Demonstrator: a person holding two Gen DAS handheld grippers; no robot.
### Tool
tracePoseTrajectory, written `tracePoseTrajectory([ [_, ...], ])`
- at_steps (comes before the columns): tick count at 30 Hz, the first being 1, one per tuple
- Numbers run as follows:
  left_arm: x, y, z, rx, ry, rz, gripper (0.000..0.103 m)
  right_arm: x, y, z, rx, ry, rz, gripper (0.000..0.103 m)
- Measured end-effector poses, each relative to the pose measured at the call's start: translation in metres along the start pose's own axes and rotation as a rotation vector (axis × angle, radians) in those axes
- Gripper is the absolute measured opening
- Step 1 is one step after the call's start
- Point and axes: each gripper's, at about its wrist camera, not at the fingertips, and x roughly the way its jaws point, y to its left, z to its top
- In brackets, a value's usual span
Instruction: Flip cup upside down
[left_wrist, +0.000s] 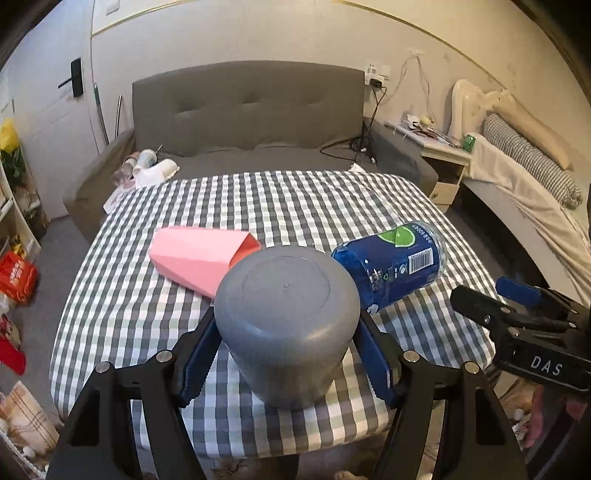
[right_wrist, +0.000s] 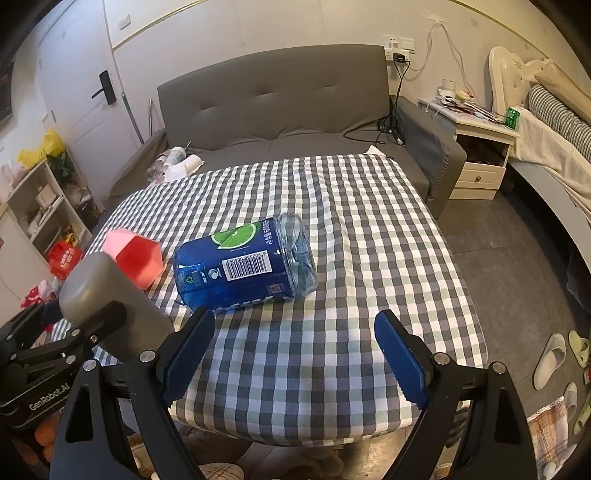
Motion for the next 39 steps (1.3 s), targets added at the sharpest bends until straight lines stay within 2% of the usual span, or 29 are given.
tracePoseTrajectory([
  [13,-0.003,-0.003,-0.007,0.008,-0.001,-0.021,0.074,0.002,0.001,0.0,-0.001,0.003,-0.002,0.089],
  [17,-0.006,-0.005,-0.009,0.002,-0.004,-0.01,0.086,0.0,0.002,0.001,-0.001,-0.004,0.001,0.089],
  [24,-0.015,0.001,-0.01,-0.023,-0.014,-0.018,0.088,-0.013,0.006,0.0,-0.011,-0.035,0.008,0.089],
  [39,-0.062,0.006,-0.008,-0.048,-0.123,-0.008,0.088,-0.066,0.028,-0.009,-0.065,-0.155,0.017,0.089],
])
